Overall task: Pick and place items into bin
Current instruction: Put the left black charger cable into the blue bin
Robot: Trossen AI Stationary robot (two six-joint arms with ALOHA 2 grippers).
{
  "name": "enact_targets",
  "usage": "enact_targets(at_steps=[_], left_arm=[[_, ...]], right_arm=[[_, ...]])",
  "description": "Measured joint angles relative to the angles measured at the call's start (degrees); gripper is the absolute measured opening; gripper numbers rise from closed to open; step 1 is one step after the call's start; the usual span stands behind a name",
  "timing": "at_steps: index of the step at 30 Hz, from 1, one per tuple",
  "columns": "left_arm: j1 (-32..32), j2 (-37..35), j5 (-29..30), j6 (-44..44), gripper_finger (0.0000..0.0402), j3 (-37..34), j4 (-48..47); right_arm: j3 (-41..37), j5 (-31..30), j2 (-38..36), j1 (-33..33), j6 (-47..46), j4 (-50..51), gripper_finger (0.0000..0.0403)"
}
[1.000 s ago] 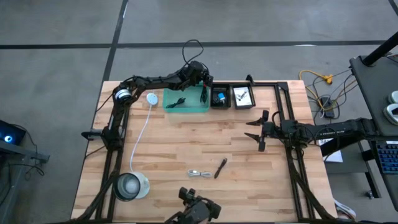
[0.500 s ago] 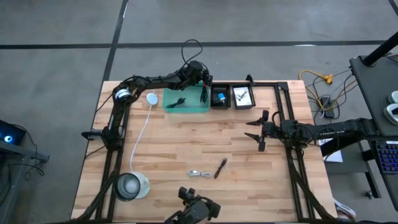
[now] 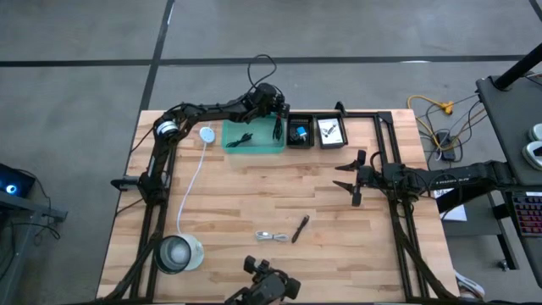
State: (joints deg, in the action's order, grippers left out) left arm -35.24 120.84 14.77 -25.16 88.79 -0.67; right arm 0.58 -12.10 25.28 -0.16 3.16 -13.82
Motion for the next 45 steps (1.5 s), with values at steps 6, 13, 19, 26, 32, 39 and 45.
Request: enact_targets(at_steps=[6, 13, 19, 26, 32, 39, 45], left_arm=[[0.00, 0.00, -0.31, -0.10, 0.0120, -0.07, -1.94], [0.00, 0.00, -0.34, -0.01, 0.0097, 0.00, -1.89], [-0.04, 0.00, -0.34, -0.01, 0.0068, 0.07, -1.89], [-0.23, 0.00, -0.33, 0.13, 0.0035, 0.07, -1.92], [-0.55, 0.00, -0.34, 0.50, 0.0006, 0.04, -1.92], [-0.87, 0.00, -1.47, 0.61, 0.0000, 0.07, -1.92], [-1.40, -0.51, -7.35, 0.63, 0.0000, 0.24, -2.12]], right_arm=[[0.00, 0.01, -0.01, 0.02, 0.00, -0.02, 0.0215], [0.00, 0.00, -0.01, 0.00, -0.02, -0.04, 0.0215], [0.00, 0.00, -0.02, 0.00, -0.09, -0.04, 0.0215], [0.00, 0.01, -0.02, 0.00, -0.13, -0.04, 0.0215], [0.00, 0.02, -0.02, 0.00, -0.11, -0.04, 0.0215], [0.00, 0.02, 0.00, 0.00, -0.11, -0.04, 0.0215], [0.00, 0.00, -0.02, 0.00, -0.04, -0.05, 0.0215]])
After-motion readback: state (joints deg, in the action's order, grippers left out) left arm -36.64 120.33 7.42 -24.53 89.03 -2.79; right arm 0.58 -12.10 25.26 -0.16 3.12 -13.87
